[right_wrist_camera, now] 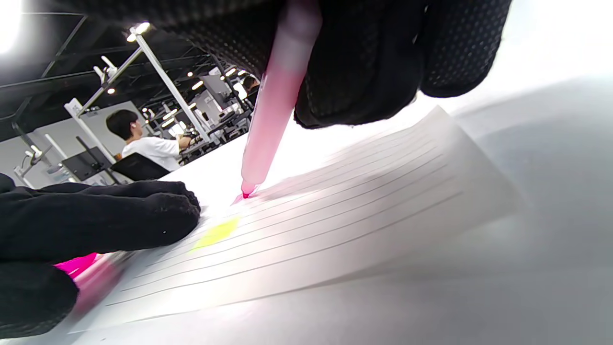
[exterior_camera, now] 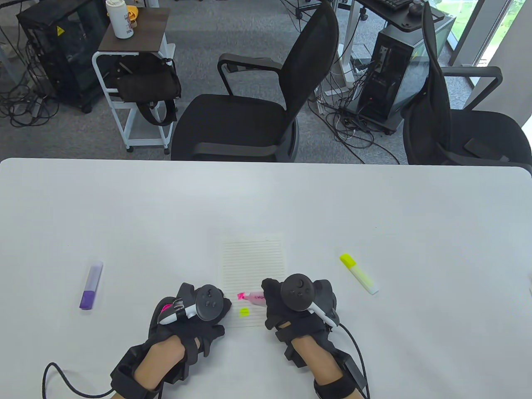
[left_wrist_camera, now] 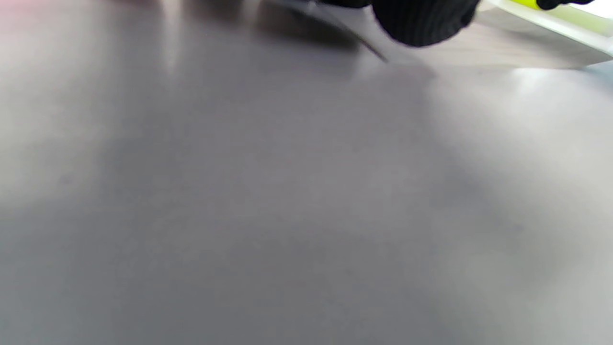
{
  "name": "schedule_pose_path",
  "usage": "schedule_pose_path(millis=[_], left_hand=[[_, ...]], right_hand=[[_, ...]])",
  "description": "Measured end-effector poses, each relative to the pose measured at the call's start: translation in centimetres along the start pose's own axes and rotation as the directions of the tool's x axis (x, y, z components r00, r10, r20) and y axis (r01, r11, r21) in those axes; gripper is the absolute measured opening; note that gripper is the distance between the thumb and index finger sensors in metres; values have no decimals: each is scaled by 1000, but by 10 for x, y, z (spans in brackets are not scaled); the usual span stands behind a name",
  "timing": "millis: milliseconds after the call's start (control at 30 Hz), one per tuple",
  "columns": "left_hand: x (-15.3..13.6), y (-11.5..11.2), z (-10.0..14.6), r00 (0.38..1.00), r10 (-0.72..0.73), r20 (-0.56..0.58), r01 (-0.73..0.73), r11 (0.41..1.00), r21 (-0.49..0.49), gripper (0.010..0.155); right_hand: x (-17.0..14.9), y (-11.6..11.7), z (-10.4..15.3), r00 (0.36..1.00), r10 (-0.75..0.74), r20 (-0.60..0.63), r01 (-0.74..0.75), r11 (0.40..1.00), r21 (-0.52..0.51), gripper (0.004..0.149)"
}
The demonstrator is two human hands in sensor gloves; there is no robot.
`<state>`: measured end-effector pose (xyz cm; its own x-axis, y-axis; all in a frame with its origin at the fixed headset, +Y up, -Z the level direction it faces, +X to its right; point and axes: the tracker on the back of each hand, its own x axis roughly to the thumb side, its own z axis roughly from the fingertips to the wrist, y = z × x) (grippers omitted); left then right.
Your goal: Apply highlighter ink on paper
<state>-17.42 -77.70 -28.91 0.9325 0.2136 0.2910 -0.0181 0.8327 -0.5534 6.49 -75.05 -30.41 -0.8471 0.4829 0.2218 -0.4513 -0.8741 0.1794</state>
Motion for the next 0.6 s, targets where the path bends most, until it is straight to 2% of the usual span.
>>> schedule_pose_path(millis=[133, 267, 433, 600], left_hand=[[0, 0, 0, 1000, 0, 0, 0, 1000, 0, 70], [0, 0, 0, 1000, 1, 0, -1, 1000, 0, 70], [0, 0, 0, 1000, 0, 0, 0, 1000, 0, 70], [0, 0, 0, 1000, 0, 0, 0, 1000, 0, 70]], right_hand=[[-1, 2, -1, 1000, 20, -3, -20, 999, -33, 38], [-1, 1, -1, 1000, -15, -5, 15, 1000, 22, 38], [-1, 3, -1, 1000, 14, -8, -15, 999, -36, 38], [-2, 2, -2, 1000, 16, -13, -16, 1000, -24, 38]])
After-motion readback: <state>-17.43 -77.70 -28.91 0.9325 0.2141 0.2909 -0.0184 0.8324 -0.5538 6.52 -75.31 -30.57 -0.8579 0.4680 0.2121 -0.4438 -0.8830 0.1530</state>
